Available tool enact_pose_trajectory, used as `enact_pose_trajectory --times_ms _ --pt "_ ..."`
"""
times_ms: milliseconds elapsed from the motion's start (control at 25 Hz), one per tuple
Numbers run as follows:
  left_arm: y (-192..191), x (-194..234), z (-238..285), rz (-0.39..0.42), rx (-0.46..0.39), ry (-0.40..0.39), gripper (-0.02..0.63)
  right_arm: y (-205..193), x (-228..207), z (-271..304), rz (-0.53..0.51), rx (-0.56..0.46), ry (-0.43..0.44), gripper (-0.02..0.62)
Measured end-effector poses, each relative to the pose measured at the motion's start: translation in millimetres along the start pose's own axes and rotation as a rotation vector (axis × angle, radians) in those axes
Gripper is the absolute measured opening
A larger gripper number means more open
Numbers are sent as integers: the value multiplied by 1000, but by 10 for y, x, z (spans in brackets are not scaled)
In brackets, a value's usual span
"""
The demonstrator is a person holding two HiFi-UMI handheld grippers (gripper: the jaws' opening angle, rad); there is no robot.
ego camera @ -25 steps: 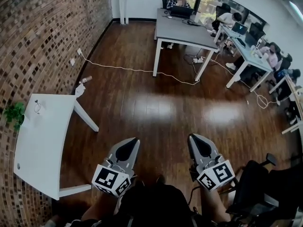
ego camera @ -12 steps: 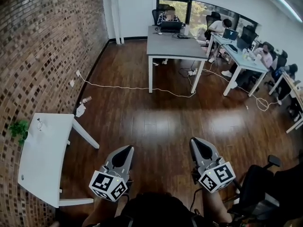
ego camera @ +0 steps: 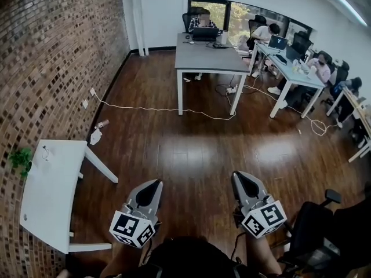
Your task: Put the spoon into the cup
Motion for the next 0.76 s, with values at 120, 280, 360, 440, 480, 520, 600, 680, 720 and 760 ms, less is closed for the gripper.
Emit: enact_pose_trajectory --times_ms 120,280,360,440,480,520,600,680,720,760 --pt "-5 -55 -17 -6 -8 -2 3 6 40 -35 -9 2 10 6" --pt "80 -127 -42 -10 -11 -9 3 13 19 -93 -5 -4 2 6" --pt "100 -137 -59 -8 -16 -12 3 -2 25 -94 -1 -3 0 6" --pt "99 -129 -84 -7 -18 -11 3 -20 54 -94 -2 0 1 6" --pt "96 -124 -100 -8 -19 -9 3 -26 71 -94 -3 1 3 6" --pt "92 -119 -116 -9 -19 -6 3 -28 86 -94 -5 2 5 6" --pt "81 -113 -135 -8 -17 -1 3 -26 105 -96 -6 2 8 6" --pt "65 -105 -144 -6 -13 2 3 -26 117 -95 -7 0 11 6" --pt "57 -99 -148 -7 -11 4 3 -28 123 -92 -8 -1 12 6" --pt "50 -92 -152 -7 -9 5 3 -30 130 -89 -8 -1 13 6"
Point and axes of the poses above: the fingertips, and each gripper's own axes: z forward along the fingers, x to its left, y out of its top, the point moved 1 cm from there along -z, backward along the fingers, and after that the axes turned 15 degrees about z, right-handed, at the moved point
